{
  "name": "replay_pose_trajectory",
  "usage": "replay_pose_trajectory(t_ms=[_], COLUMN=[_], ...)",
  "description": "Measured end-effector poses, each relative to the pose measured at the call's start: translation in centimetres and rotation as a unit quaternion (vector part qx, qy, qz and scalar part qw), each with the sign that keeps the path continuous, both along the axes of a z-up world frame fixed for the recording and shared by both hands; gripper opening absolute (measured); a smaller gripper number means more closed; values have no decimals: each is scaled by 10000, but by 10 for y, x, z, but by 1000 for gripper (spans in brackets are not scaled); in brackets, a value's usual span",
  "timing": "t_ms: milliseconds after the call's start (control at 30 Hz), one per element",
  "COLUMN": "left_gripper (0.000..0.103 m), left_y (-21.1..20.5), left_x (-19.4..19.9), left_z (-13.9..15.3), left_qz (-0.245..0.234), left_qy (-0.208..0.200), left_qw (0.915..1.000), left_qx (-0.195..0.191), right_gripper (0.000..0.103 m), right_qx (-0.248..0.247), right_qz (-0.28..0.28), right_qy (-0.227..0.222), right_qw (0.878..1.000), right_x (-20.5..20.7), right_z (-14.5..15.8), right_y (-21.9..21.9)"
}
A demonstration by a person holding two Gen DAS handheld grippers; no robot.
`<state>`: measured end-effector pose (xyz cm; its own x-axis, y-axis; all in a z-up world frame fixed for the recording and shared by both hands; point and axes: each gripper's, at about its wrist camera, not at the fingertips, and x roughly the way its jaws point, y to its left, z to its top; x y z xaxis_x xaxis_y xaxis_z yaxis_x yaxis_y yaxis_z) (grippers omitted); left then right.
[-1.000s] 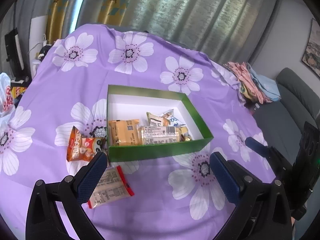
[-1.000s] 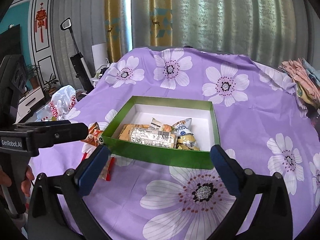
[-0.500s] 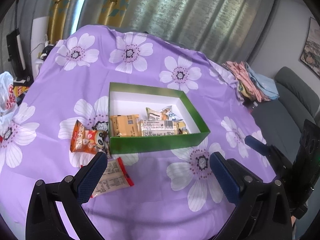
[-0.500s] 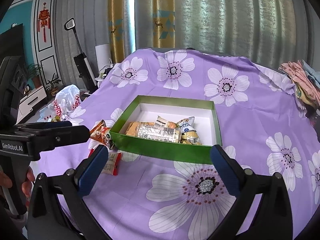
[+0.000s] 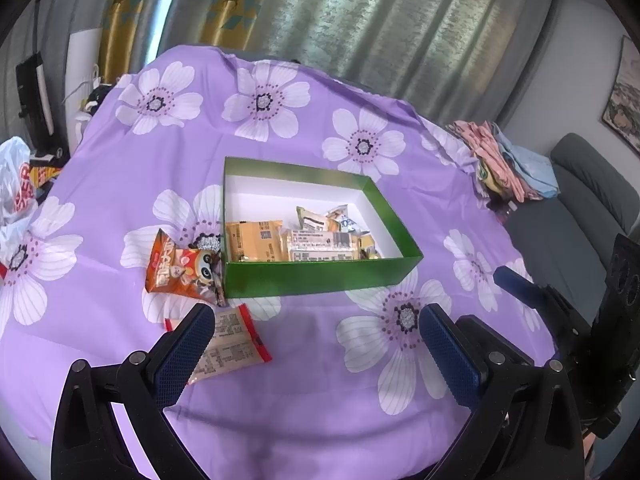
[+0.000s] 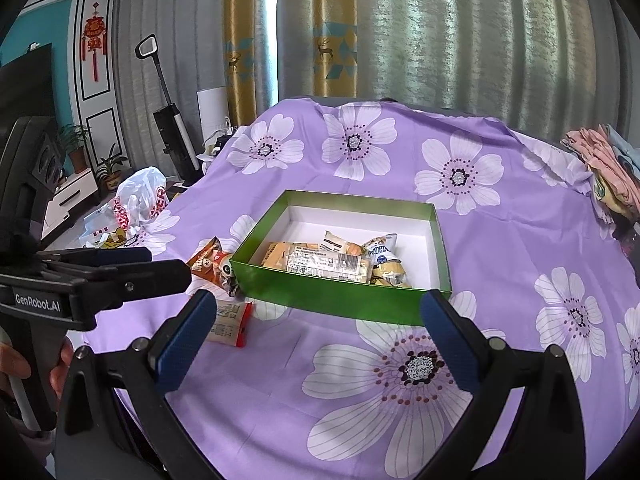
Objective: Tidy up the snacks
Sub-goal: 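Open the left gripper and withdraw it from the green box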
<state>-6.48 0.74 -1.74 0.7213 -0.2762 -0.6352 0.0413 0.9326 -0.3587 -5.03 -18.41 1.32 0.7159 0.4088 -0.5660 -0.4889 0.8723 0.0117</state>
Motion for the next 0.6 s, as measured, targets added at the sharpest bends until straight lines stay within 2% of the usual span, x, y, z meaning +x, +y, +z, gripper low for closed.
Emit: replay_pose_trajectory(t_ms=[400,600], left_gripper=[102,102], left_y=[2,20], left_x=[-1,-12], left_z=[-2,-13], left_qz=[20,258], left_qy=[24,105], left_qw=[10000,9996], left_qx=[-13,-52], right_gripper=[103,103], right_qx=[-46,-40], right_qz=[42,92], right_qy=[44,154], right_qw=[10000,9998], right_x=[-3,-1], right_z=[-4,-12], right_y=[6,9])
